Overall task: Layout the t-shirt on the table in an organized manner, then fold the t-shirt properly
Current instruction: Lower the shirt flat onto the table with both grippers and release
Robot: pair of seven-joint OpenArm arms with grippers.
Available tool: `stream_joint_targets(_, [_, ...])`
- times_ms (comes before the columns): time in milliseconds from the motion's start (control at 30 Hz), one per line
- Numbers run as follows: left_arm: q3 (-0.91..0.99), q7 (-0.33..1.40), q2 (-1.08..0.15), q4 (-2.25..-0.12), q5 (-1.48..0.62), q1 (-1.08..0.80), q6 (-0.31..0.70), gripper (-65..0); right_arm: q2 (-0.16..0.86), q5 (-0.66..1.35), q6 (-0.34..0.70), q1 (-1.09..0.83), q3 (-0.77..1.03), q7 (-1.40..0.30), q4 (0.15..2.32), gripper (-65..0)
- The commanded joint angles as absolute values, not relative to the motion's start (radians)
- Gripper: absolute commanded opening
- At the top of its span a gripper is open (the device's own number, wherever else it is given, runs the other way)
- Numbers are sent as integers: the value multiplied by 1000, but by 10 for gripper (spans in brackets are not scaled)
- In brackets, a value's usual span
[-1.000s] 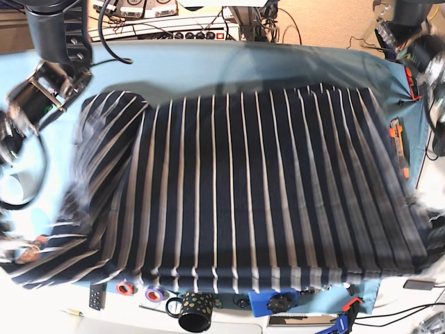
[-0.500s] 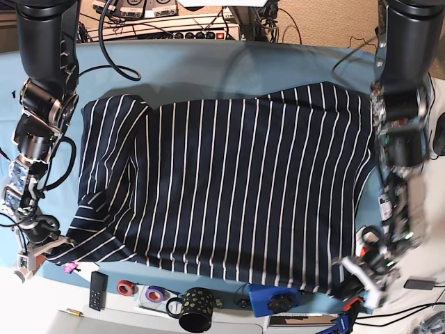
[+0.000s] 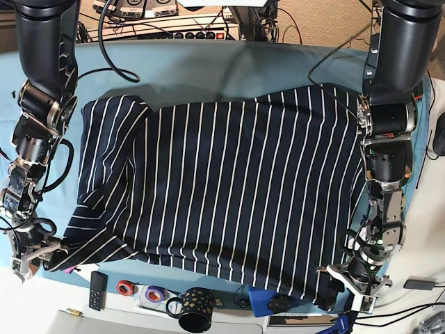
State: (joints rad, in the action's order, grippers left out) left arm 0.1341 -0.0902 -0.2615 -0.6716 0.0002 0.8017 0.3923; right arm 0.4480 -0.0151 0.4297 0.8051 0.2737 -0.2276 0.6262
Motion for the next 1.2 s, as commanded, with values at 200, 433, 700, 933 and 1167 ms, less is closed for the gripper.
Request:
stream_joint_targets(200, [138,-87,-285,-689,-15,848,414,-341,462,0,451,926,275,-418,646,-394])
stream_joint_targets(433, [138,18,-283,-689,1,849,629,-341,463,64,507,943,275,-643,646,-394])
stream_joint_targets(700, [138,-23,-298,-689,-67,848,547,-341,463,81,508,942,275,-534,647,-394])
stream_joint_targets(933, [188,49,-338,-738,-248,844,698,-431,466,249,642,942,301,-604,649,-394])
stream_joint_targets(1167, [383,469,-338,-906,-530,845,698,-436,466,403,698,942,446,-716,716,-394])
